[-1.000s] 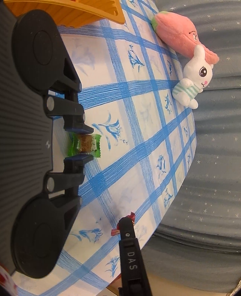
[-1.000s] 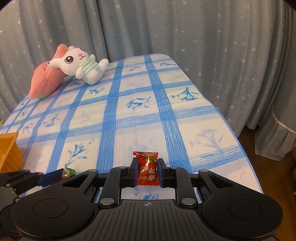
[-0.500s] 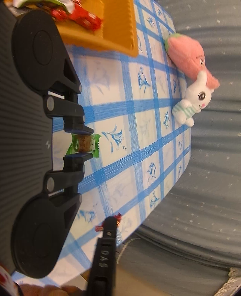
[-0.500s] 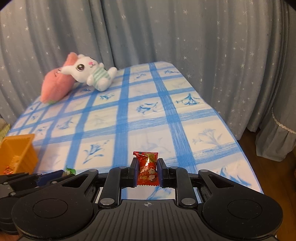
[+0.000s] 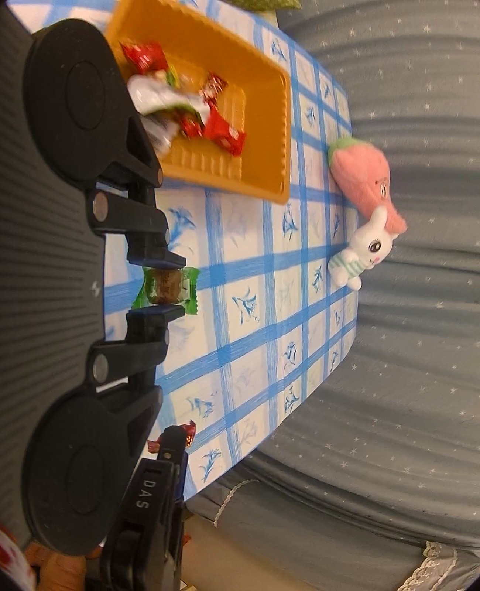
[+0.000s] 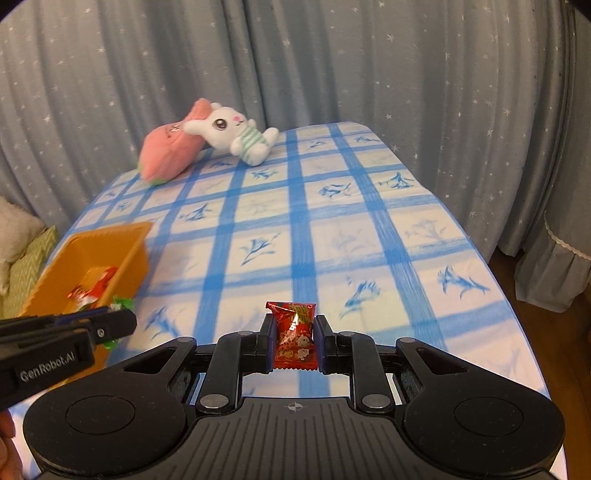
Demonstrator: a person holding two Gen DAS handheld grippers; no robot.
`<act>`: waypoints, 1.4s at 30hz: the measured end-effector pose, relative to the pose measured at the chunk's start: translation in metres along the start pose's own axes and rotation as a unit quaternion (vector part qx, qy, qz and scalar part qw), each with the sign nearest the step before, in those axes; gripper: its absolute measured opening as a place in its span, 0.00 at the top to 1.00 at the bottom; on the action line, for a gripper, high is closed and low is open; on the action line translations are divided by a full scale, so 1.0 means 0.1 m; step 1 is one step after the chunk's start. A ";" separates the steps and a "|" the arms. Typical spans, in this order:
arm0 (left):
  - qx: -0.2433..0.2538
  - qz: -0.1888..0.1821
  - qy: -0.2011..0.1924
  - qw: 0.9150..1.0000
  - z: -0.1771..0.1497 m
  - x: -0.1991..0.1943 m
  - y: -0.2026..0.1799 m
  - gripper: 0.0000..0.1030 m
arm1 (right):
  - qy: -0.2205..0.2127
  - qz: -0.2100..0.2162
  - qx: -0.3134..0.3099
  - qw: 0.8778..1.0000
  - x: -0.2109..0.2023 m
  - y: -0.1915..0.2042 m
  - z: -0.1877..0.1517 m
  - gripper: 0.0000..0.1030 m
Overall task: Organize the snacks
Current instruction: 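Carry the green candy to the tray with left tool while right tool carries the red candy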
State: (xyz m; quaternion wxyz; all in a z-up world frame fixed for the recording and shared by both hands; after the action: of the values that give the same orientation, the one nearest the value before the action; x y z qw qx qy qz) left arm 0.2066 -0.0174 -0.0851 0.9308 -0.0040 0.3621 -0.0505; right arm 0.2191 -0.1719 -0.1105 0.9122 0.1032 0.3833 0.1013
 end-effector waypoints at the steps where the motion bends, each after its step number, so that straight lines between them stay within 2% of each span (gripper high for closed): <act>1: -0.002 0.000 -0.001 1.000 -0.02 -0.07 0.01 0.82 | -0.001 0.001 -0.003 1.000 -0.06 0.03 -0.03 0.80; 8: -0.013 0.008 -0.011 1.000 -0.15 -0.50 0.09 0.82 | -0.004 0.013 -0.023 1.000 -0.41 0.25 -0.21 0.80; 16: -0.021 0.023 -0.015 0.999 -0.29 -0.81 0.22 0.82 | -0.010 0.031 -0.044 0.998 -0.64 0.50 -0.33 0.80; 29: -0.047 0.056 -0.024 0.997 -0.41 -1.09 0.57 0.82 | -0.013 0.065 -0.078 0.995 -0.74 0.95 -0.40 0.80; 42: -0.077 0.084 -0.033 0.993 -0.47 -1.26 0.98 0.82 | -0.004 0.087 -0.115 0.989 -0.66 1.36 -0.47 0.80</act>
State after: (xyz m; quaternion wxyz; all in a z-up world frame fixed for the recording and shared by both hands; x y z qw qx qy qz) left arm 0.0915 0.0938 -0.0390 0.9399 -0.0469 0.3334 0.0562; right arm 0.1258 -0.0535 -0.0619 0.9074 0.0306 0.3545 0.2235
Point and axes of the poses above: each gripper's, at about its wrist camera, not at the fingertips, and x roughly the way its jaws point, y to its left, z to its top, the point moved 6 cm from there along x, roughly the way its jaws point, and after that the axes turned 5 degrees about x, right-handed, at the moved point
